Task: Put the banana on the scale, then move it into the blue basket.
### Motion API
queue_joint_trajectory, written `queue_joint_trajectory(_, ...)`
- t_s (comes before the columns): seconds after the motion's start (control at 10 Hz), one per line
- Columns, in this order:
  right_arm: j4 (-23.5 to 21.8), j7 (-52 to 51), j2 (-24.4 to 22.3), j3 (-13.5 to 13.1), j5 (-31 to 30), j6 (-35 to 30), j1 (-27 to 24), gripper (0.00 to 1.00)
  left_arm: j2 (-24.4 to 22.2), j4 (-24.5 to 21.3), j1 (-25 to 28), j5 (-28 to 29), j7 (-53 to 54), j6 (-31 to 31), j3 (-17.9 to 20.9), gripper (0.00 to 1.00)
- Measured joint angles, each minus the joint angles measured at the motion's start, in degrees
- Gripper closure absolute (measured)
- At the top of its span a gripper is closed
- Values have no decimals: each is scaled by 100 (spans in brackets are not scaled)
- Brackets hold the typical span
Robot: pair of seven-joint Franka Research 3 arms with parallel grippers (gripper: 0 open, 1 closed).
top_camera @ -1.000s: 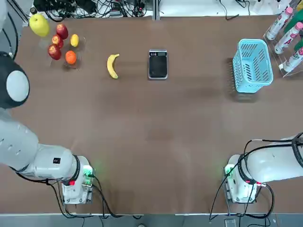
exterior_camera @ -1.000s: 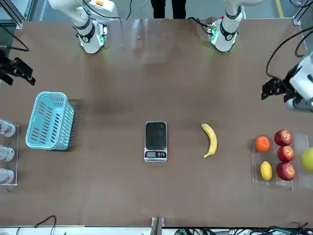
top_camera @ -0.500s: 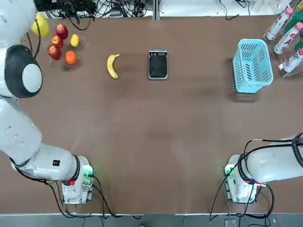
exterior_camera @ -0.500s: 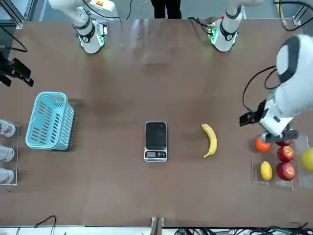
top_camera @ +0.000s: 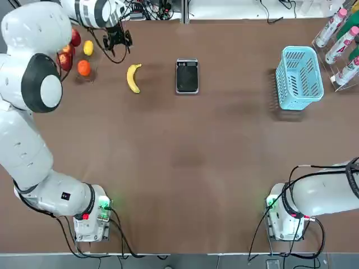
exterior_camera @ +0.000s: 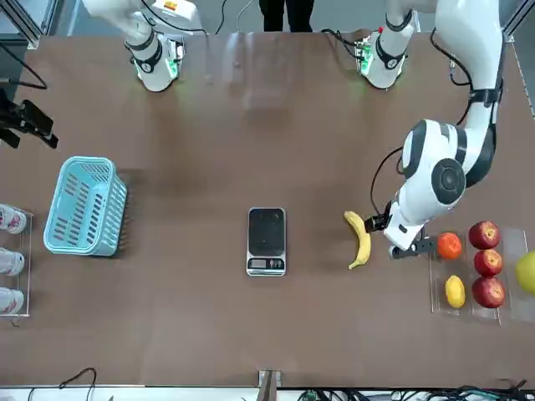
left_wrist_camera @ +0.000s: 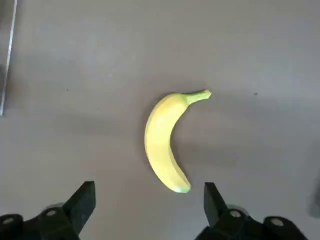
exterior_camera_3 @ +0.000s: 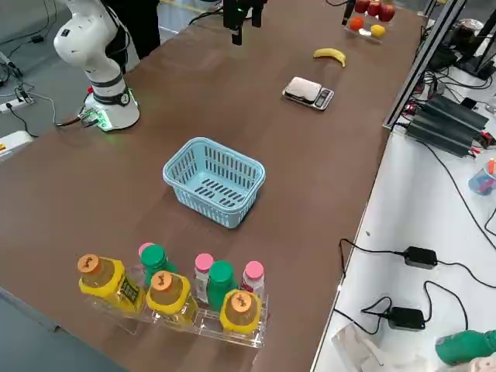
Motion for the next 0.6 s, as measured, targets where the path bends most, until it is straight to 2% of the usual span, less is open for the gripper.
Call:
queue_joint_trajectory(0.2, -2, 0, 0, 1, 0, 20, 0, 0, 104, -292, 10, 0, -293, 488, -1, 4)
queue_joint_trajectory(0.6, -4, 36, 4, 2, 9, 51, 2, 0, 670, -319, -111, 251, -677, 1105, -27, 4)
